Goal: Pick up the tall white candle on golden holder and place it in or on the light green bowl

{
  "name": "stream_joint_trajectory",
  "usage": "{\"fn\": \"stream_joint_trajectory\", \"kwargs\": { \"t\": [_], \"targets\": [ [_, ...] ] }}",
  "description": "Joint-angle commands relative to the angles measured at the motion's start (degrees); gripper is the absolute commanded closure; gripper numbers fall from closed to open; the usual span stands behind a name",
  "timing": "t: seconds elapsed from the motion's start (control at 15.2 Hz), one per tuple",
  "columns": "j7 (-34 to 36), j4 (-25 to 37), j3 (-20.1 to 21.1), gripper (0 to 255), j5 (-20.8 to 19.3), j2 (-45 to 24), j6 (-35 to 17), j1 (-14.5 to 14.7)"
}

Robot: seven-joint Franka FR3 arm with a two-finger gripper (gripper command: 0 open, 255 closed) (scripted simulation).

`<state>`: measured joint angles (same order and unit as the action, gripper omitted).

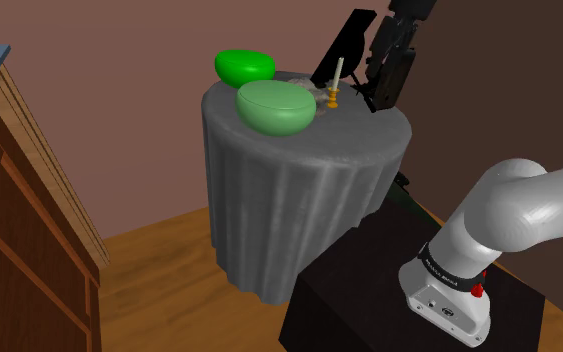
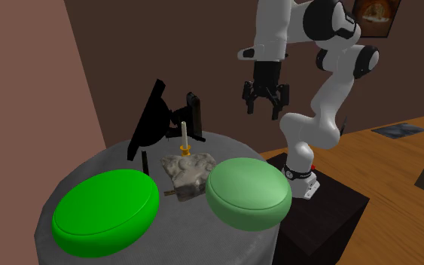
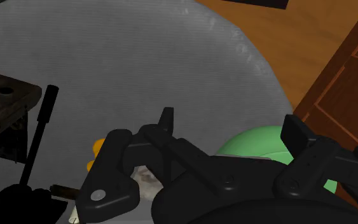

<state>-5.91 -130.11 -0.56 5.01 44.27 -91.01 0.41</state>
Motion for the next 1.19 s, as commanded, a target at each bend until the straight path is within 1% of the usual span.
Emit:
{"fn": "stream_joint_trajectory", "kwargs": {
  "t": [0.0, 0.33, 0.59, 0.86, 1.12],
  "targets": [
    [0.00, 0.00, 0.00, 0, 0.00, 0.00, 0.00, 0.00],
    [-4.89, -3.72, -3.98, 0, -1.63, -2.88, -11.02, -1.22],
    [-8.89, -5.17, -7.37, 0, -2.08, -6.68, -19.81, -1.84],
    [-13.22, -5.20, -10.98, 0, -1.47, -11.68, -28.31, -1.92],
    [-18.17, -3.77, -14.95, 0, 0.61, -17.64, -36.16, -1.18]
  ]
}}
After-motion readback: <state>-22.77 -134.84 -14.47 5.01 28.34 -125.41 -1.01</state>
